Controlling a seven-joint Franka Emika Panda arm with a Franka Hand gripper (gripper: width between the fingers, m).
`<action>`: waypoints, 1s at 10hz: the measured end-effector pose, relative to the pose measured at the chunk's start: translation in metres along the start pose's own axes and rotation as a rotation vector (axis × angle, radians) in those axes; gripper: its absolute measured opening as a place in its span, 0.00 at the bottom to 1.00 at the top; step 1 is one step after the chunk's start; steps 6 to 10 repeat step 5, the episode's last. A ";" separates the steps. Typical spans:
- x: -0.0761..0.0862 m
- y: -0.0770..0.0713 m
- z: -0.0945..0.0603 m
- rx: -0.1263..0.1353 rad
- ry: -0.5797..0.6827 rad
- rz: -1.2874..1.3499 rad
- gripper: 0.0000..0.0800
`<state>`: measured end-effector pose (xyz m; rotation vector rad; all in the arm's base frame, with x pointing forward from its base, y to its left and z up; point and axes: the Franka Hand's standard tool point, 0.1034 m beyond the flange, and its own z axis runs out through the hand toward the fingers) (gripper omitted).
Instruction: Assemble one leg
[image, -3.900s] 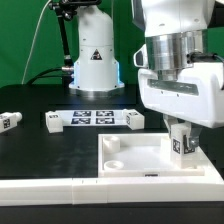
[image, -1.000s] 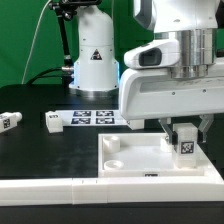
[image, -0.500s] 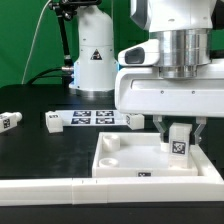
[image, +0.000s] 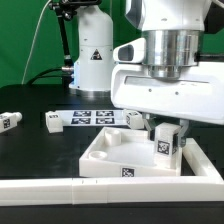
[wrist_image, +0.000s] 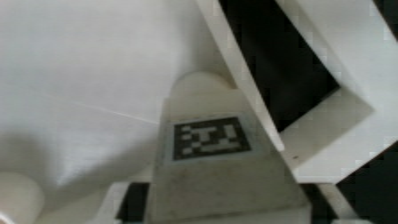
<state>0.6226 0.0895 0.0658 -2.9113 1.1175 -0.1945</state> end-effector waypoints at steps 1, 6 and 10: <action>0.000 0.000 0.000 0.000 0.000 0.000 0.52; 0.000 0.000 0.000 0.000 -0.001 0.000 0.80; 0.000 0.000 0.000 0.000 -0.001 0.000 0.80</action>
Offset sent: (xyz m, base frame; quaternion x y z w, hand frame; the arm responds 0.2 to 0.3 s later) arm 0.0000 0.0000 0.0000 0.0000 0.0000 0.0000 1.0000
